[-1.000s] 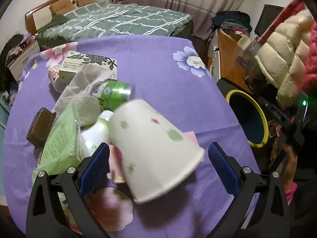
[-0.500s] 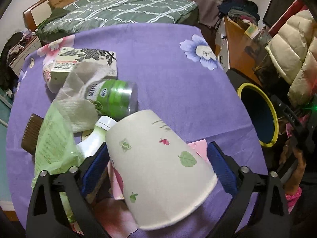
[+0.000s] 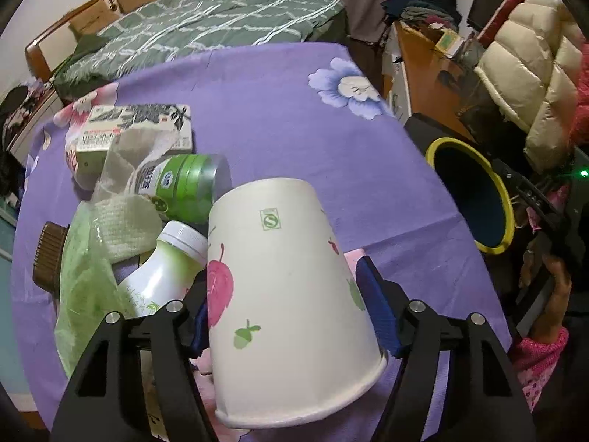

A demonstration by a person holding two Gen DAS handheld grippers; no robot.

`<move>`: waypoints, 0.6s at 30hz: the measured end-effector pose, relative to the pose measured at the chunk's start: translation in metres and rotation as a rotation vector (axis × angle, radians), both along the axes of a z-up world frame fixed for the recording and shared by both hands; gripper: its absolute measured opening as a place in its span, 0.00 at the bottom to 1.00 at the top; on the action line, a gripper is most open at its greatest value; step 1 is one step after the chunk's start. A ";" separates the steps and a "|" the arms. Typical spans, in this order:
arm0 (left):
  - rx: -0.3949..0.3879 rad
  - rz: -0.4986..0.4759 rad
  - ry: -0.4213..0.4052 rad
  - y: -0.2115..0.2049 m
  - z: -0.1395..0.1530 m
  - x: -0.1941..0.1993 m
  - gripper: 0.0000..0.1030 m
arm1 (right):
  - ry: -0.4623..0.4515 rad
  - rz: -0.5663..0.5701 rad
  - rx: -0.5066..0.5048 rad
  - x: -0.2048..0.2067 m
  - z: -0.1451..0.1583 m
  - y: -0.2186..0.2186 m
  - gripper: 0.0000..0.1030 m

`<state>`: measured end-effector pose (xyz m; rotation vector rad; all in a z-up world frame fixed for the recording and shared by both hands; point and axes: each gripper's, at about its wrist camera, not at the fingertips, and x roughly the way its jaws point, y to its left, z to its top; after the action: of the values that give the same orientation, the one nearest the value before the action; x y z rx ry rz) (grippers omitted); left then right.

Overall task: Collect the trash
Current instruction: 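Carry the paper cup over the bin and open the left gripper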

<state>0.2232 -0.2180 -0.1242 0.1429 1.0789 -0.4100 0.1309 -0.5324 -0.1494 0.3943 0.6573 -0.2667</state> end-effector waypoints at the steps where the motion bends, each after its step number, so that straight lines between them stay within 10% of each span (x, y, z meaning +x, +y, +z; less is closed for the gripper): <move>1: -0.005 -0.007 -0.006 -0.001 0.002 -0.002 0.66 | -0.001 -0.001 0.001 -0.001 -0.001 0.000 0.44; 18: -0.099 -0.273 -0.070 -0.127 0.028 -0.019 0.66 | -0.029 -0.097 -0.075 -0.056 0.015 -0.016 0.45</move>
<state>0.2037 -0.3447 -0.0965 0.2163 0.9710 -0.6974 0.0752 -0.5484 -0.1342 0.3585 0.5989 -0.3763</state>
